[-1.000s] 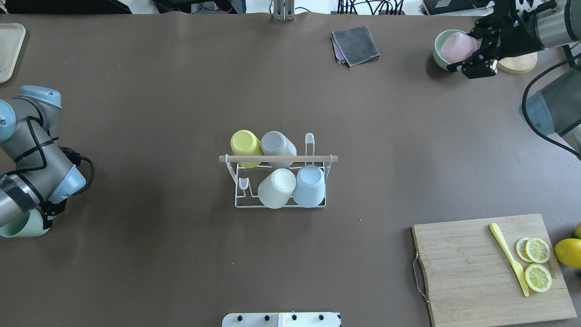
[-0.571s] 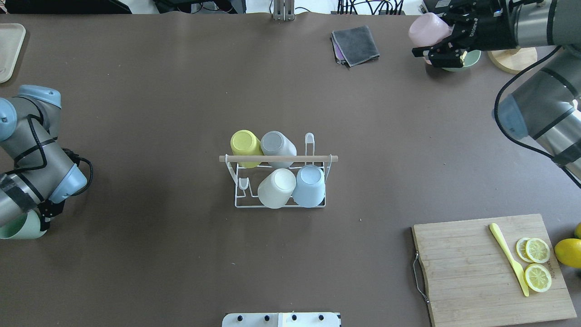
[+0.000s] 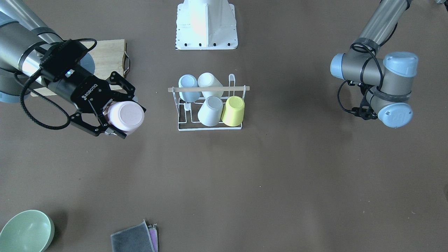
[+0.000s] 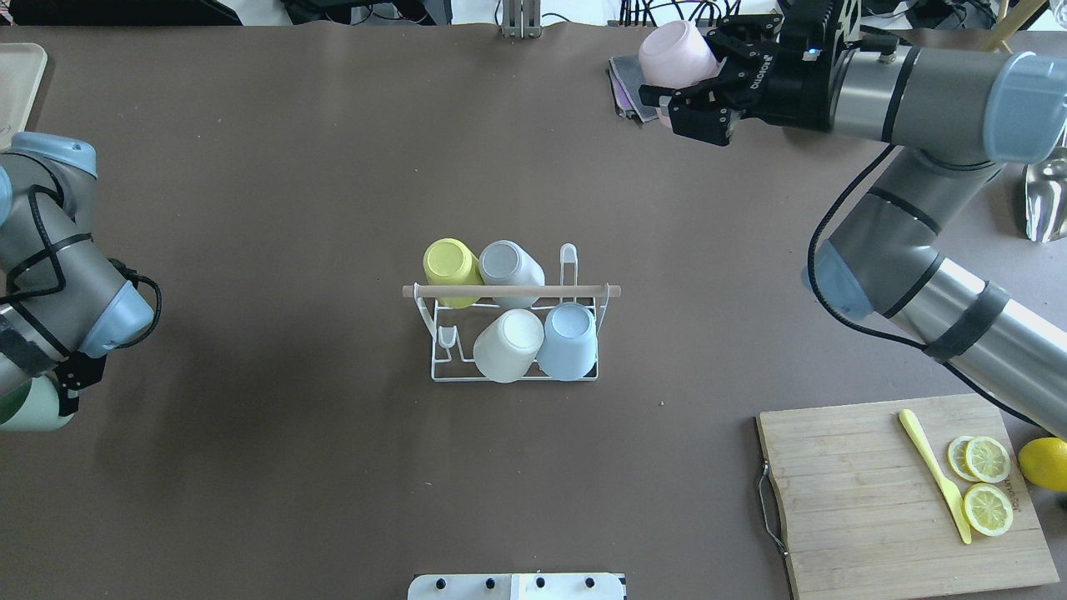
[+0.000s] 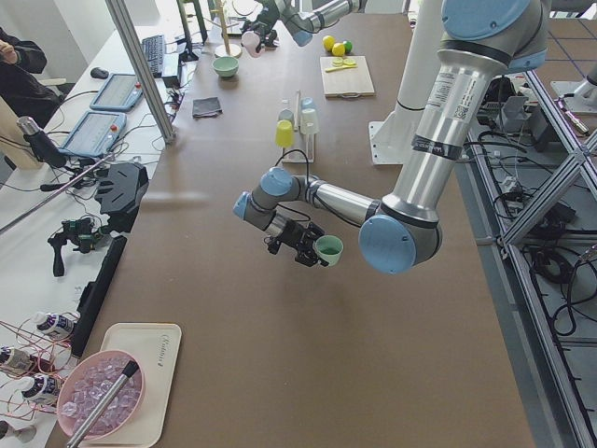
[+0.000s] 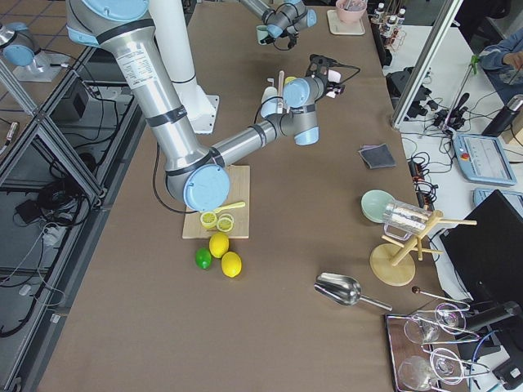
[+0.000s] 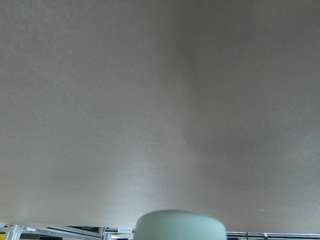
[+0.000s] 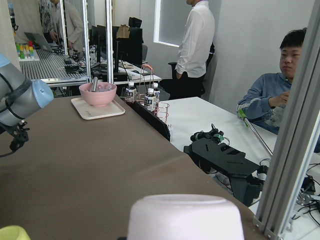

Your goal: Place cup on cup holder

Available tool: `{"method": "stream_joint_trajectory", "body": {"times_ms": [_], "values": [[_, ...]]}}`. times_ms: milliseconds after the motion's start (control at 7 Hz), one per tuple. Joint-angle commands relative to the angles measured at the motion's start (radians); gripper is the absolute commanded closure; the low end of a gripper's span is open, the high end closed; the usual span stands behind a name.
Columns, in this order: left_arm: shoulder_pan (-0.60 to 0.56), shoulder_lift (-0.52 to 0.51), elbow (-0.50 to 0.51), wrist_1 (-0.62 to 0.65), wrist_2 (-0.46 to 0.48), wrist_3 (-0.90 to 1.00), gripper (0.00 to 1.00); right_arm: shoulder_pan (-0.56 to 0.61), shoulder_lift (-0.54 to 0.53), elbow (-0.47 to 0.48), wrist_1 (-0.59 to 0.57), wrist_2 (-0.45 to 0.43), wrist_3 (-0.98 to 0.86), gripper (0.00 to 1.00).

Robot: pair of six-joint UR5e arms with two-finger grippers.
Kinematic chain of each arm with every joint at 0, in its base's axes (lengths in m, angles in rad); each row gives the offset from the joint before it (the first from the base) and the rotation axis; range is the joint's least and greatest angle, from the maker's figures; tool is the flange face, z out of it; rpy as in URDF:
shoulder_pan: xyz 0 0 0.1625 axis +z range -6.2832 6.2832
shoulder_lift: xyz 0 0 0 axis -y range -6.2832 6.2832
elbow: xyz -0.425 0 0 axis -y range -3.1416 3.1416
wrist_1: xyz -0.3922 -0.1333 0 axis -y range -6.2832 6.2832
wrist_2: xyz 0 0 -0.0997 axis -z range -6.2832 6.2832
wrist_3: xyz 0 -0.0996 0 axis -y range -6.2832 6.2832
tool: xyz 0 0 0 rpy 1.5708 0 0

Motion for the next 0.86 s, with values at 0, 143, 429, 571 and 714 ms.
{"method": "stream_joint_trajectory", "body": {"times_ms": [0,143,429,571,714], "values": [[-0.068,-0.004,-0.109,-0.001,0.055,-0.005,1.0,-0.174,0.009,0.006,0.118,-0.242,0.045,1.0],[-0.086,-0.01,-0.143,-0.013,0.077,-0.011,1.0,-0.226,0.0,-0.002,0.186,-0.304,0.045,1.0],[-0.117,-0.027,-0.185,-0.181,0.109,-0.168,1.0,-0.296,-0.033,-0.032,0.269,-0.412,0.036,1.0],[-0.122,-0.024,-0.194,-0.328,0.177,-0.219,1.0,-0.298,-0.034,-0.092,0.334,-0.421,0.035,1.0],[-0.125,-0.021,-0.194,-0.431,0.198,-0.285,1.0,-0.297,-0.028,-0.141,0.361,-0.419,0.007,1.0]]}}
